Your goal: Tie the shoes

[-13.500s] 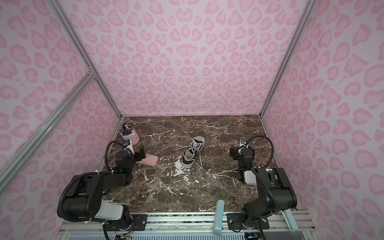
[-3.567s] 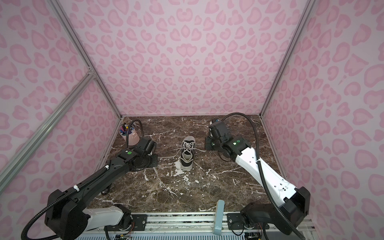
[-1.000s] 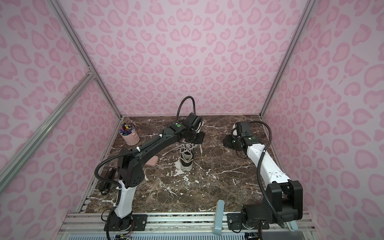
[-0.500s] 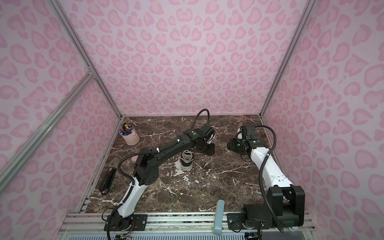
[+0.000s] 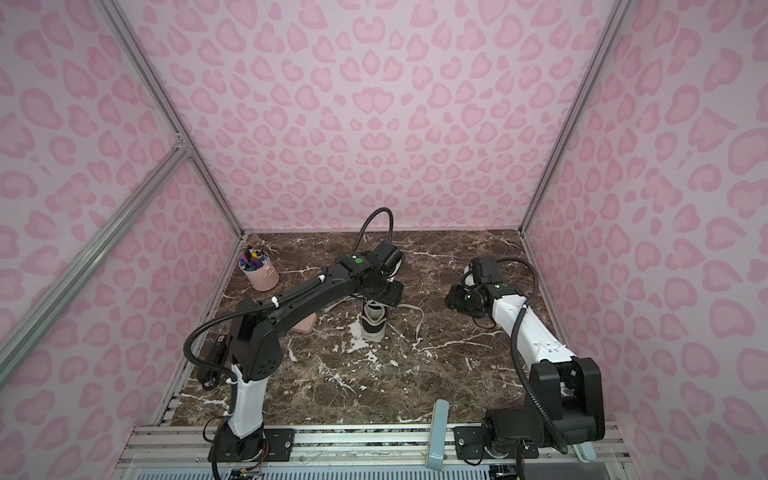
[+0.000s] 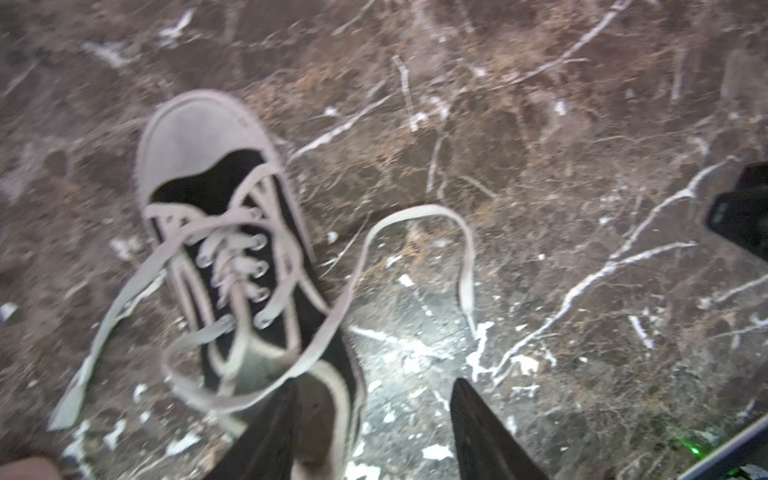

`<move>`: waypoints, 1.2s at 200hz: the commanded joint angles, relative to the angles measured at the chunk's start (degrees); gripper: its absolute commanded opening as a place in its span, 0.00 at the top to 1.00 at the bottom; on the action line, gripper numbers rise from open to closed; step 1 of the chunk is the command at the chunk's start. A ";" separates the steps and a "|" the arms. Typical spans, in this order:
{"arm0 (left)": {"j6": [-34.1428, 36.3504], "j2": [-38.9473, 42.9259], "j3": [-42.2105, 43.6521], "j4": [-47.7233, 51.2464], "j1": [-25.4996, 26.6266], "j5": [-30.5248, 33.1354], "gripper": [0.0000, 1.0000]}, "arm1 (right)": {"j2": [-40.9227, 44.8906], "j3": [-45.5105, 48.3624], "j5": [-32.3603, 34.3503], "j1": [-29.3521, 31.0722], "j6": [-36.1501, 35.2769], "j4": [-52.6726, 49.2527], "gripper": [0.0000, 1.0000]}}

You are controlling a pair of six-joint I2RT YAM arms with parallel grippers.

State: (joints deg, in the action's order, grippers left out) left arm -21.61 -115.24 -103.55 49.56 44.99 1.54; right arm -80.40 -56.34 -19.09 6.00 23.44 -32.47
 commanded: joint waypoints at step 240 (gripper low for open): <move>-7.70 4.43 15.66 -11.66 -8.78 -6.77 0.68 | -3.03 -0.36 0.19 4.60 2.26 3.23 0.42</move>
State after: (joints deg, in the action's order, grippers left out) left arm -28.86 -110.08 -88.23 38.72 36.38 -4.58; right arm -83.13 -56.47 -19.11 10.02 25.15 -30.13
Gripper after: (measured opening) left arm 0.338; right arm 0.579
